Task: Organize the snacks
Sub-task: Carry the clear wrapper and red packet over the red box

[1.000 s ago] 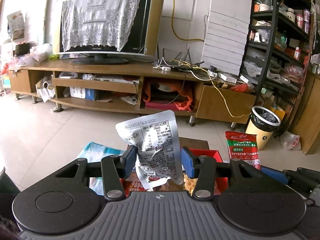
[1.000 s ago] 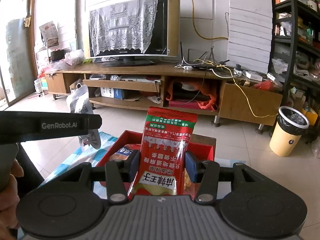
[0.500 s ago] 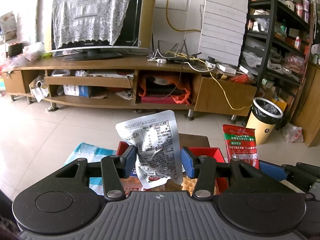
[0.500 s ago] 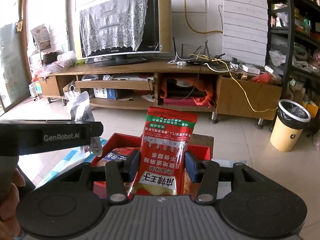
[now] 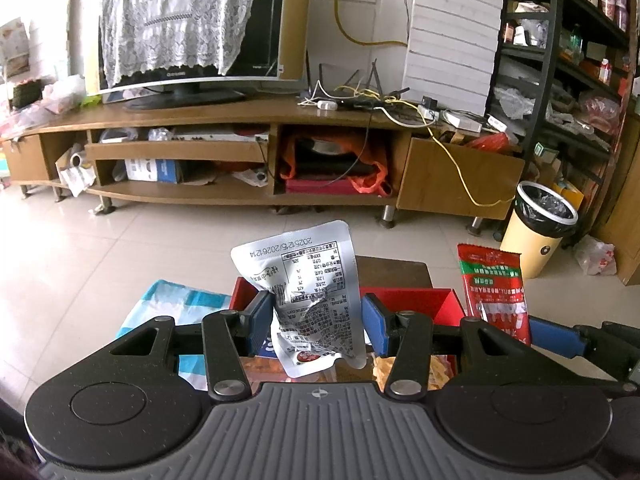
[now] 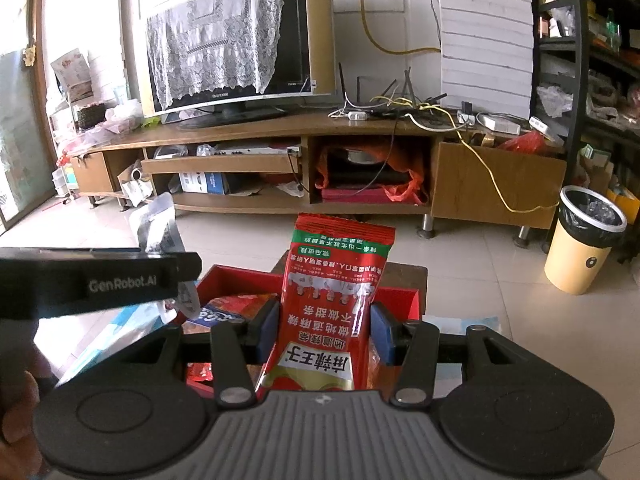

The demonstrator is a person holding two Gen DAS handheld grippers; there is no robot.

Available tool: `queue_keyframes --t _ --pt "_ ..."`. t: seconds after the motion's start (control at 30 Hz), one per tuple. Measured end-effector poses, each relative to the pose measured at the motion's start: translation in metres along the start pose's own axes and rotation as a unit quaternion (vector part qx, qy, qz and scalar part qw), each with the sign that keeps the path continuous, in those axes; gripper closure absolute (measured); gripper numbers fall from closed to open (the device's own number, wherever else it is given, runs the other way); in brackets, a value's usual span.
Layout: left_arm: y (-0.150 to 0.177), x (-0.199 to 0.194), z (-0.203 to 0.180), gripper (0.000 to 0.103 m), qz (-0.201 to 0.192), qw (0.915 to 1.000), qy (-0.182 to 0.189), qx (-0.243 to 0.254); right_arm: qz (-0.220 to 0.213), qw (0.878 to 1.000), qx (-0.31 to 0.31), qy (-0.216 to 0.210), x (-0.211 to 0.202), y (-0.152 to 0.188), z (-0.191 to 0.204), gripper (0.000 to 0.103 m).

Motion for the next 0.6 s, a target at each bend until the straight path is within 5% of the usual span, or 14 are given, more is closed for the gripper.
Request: queue_keyframes --t 0.6 --pt "0.002 0.031 -0.014 0.046 0.021 0.9997 -0.002 0.015 0.020 1.000 0.020 0.003 0.033 0.005 -0.025 0.058"
Point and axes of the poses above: each gripper's, at about its wrist camera, not at the fingertips, and x roughly the way its jaws point, z to its left, y to its underside, the point moved 2 cm from there along x, roughly the way its jaws point, and after that the axes turned 15 degrees about -y, right-handed, at the moved point
